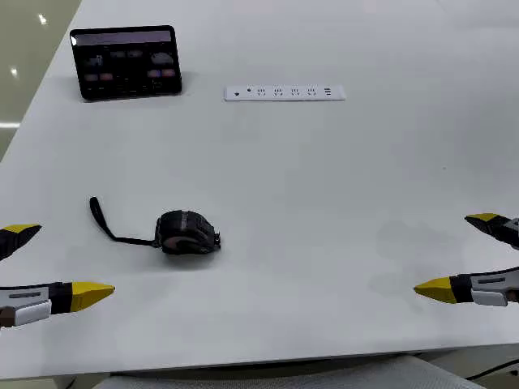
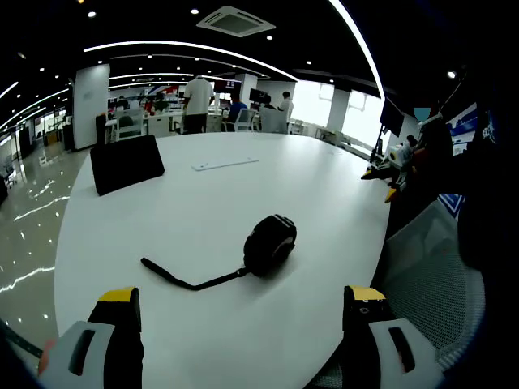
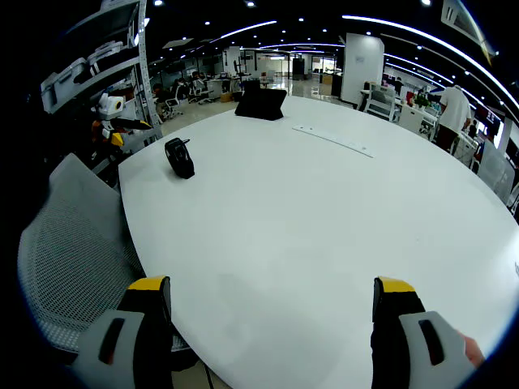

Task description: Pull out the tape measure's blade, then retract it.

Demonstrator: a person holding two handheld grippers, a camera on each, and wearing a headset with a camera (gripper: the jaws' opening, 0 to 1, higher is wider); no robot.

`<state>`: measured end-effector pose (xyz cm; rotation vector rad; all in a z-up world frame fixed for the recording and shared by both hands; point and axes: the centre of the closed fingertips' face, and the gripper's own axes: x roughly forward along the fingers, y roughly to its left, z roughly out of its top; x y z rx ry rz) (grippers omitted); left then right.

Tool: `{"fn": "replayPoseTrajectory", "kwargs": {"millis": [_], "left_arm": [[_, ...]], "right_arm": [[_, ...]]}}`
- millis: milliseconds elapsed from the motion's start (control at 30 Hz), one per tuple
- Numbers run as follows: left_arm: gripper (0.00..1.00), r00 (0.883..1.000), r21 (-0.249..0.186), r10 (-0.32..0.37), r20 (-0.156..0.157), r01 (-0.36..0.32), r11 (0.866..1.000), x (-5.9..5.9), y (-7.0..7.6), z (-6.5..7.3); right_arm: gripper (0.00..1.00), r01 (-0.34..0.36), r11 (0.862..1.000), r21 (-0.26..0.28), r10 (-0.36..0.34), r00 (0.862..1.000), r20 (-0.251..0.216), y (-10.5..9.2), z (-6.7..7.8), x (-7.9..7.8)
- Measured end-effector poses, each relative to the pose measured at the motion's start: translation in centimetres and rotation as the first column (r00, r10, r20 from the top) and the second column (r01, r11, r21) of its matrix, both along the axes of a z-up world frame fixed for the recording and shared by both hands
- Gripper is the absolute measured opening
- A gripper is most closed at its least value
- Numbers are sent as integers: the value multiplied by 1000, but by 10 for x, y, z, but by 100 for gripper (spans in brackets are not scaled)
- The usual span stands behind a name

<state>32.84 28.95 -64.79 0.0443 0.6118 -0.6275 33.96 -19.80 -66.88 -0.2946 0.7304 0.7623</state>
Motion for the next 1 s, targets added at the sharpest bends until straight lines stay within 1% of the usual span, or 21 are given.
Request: {"fn": "replayPoseTrajectory", "kwargs": {"millis": [167, 300, 400, 500, 567, 600, 633, 667, 800, 867, 933, 1000], "left_arm": [[100, 1000, -3, 0, 0, 0, 1000, -1, -1, 0], [100, 1000, -1, 0, 1, 0, 1000, 0, 0, 1], [100, 1000, -3, 4, 10, -4, 1000, 1, 2, 3], [100, 1000, -2, -1, 19, 1, 1000, 2, 2, 4], [100, 1000, 8, -3, 16, 3, 1000, 2, 4, 3], [100, 1000, 24, -4, 22, 4, 1000, 4, 6, 2], [100, 999, 27, -6, 33, 6, 1000, 5, 6, 3], [100, 999, 23, -9, 42, 8, 1000, 6, 6, 5], [100, 999, 19, -17, 27, 16, 1000, 9, 6, 8], [100, 999, 21, -37, 25, 36, 999, 12, 3, 11], [100, 998, 28, -60, 29, 59, 998, 17, -1, 14], [100, 995, 40, -94, 25, 93, 995, 23, -6, 16]], "right_arm": [[100, 1, 1000, -6, -1, 1000, -5, -1, -2, -4], [100, 4, 1000, -6, -4, 1000, -5, -2, -3, -4], [100, 4, 1000, -3, -4, 1000, -6, -1, -2, -4], [100, 0, 1000, -8, 0, 1000, 8, 0, 0, -2], [100, -3, 1000, -9, 3, 1000, 13, 1, 1, 0], [100, -7, 1000, -7, 7, 1000, 9, 2, 2, 1], [100, -7, 1000, -6, 7, 1000, 7, 3, 2, 1], [100, -12, 1000, -10, 12, 1000, 20, 4, 4, 4], [100, -18, 1000, -5, 18, 999, 30, 10, 10, 11], [100, -35, 999, -5, 35, 999, 28, 16, 12, 16], [100, -58, 998, -3, 58, 997, 42, 24, 17, 23], [100, -80, 997, -5, 80, 995, 52, 33, 23, 31]]}}
